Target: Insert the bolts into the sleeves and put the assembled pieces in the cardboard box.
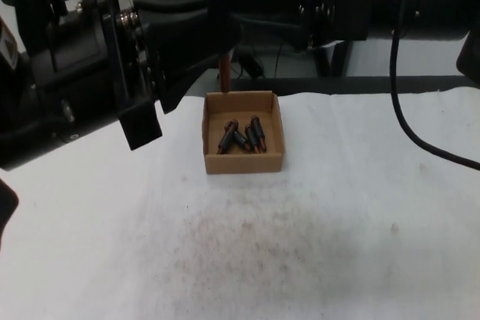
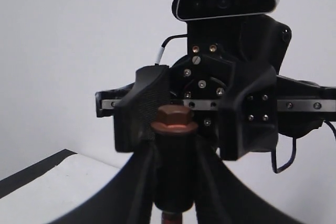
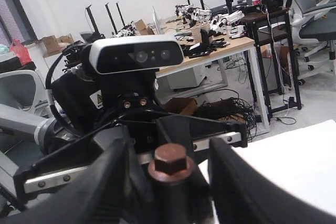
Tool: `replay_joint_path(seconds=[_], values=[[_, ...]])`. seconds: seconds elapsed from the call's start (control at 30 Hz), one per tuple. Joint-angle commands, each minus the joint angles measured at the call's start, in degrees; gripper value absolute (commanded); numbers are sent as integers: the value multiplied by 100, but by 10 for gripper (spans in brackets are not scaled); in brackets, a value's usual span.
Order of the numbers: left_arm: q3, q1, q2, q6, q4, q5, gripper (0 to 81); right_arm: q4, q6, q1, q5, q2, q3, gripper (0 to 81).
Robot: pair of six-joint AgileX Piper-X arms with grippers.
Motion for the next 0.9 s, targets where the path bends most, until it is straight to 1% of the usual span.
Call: replay_joint_path(seconds=[0.0,0.2,0.37,0.43,0.5,0.53,0.57,0.63,0.7,0.77,0.87], values=[[-91,21,-33,123,6,-150,2,80,85,18,-191,-44,5,447],[-91,21,-33,123,71,-150,2,-219,85,7,-65,-44,5,447],[-91,21,-22,182,595,-150,2,-1260,783,7,-50,-44,5,447],[-91,21,-22,352,898,-150,2,-1643,1010,7,118,-44,5,447],[-91,21,-22,464,1162,-161,2,-1779,1036,7,419,-44,5,441],[-91,21,-22,509,1269,-178,2,-1765,1036,7,568,-44,5,424],[-91,21,-22,503,1342,-189,2,-1754,1036,-9,699,-44,5,383],[-91,21,-22,505,1415,-188,2,-1626,1036,-69,763,-44,5,261],[-91,21,-22,505,1416,-188,2,-1508,1036,-172,739,-44,5,116],[-91,21,-22,505,1416,-188,2,-1470,1036,-268,666,-44,5,12],[-91,21,-22,505,1416,-188,2,-1469,950,-394,603,-44,5,9]])
